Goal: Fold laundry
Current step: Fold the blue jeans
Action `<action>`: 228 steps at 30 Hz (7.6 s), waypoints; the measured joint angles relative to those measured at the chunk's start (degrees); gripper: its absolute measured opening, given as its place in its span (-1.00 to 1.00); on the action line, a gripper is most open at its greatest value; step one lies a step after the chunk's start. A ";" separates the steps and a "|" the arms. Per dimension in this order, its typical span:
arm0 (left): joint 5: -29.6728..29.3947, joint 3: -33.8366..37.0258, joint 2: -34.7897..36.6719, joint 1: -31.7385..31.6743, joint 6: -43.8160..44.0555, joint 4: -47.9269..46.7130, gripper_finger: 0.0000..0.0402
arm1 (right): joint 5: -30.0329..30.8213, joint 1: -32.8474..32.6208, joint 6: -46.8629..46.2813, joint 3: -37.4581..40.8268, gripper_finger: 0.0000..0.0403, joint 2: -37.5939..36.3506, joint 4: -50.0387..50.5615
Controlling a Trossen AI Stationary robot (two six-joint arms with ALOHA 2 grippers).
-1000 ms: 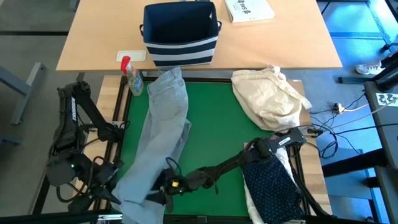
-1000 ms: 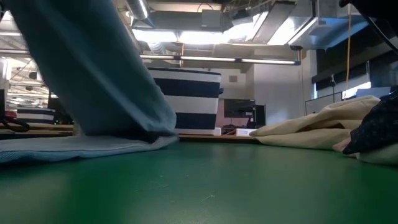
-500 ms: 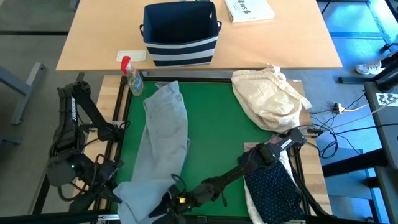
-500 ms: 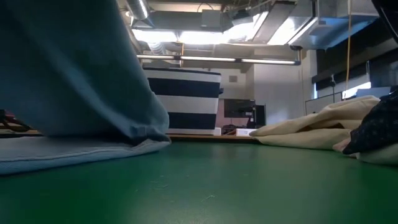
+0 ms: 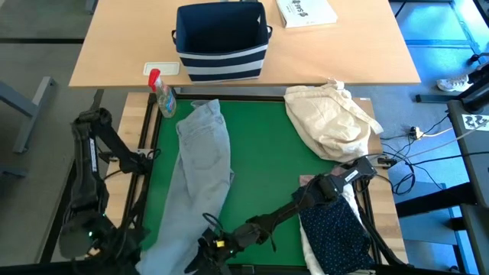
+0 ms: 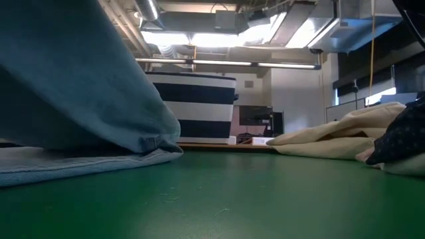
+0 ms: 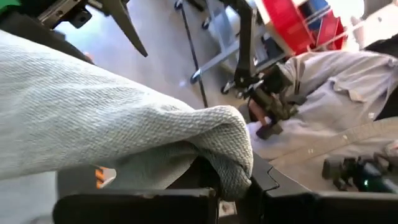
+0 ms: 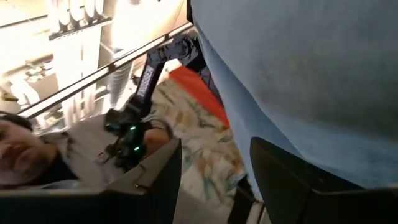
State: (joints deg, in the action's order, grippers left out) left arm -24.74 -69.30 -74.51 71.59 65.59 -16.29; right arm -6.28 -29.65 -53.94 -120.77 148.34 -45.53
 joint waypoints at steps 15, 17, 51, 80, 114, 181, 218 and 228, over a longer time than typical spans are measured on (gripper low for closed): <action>-9.73 0.02 -15.00 3.68 6.84 9.91 -0.91 | -16.68 -1.15 -13.60 0.00 -0.05 -0.01 0.37; -8.82 0.02 -17.00 3.68 8.60 9.91 -0.91 | -17.52 -1.03 -14.45 0.00 -0.05 -0.01 0.46; -0.56 0.02 -20.56 7.39 15.20 -6.44 -0.16 | -19.10 1.35 -7.33 -11.69 -0.05 -5.95 51.98; -3.85 0.02 -32.59 -7.67 34.04 11.14 -0.18 | 7.19 2.47 34.27 -11.93 -0.05 -7.73 100.40; 12.56 -1.45 -42.86 -15.69 55.09 6.16 -0.62 | 4.15 3.04 34.49 -11.87 -0.05 -7.62 101.06; 17.97 -2.54 -16.27 4.19 10.30 -25.65 -0.98 | 12.75 -3.43 8.51 -14.08 -0.05 -4.37 67.94; -10.17 -4.02 2.04 4.20 -0.88 -24.60 -0.98 | 35.83 -1.78 34.09 -14.03 -0.05 2.56 26.65; -2.83 -4.02 -1.27 5.93 2.19 -26.49 -0.98 | 24.67 -7.03 25.66 -14.04 -0.05 1.30 24.44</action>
State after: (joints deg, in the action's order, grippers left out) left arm -27.58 -73.32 -75.78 77.52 67.78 -42.77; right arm 18.39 -36.67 -28.27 -134.81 149.64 -21.08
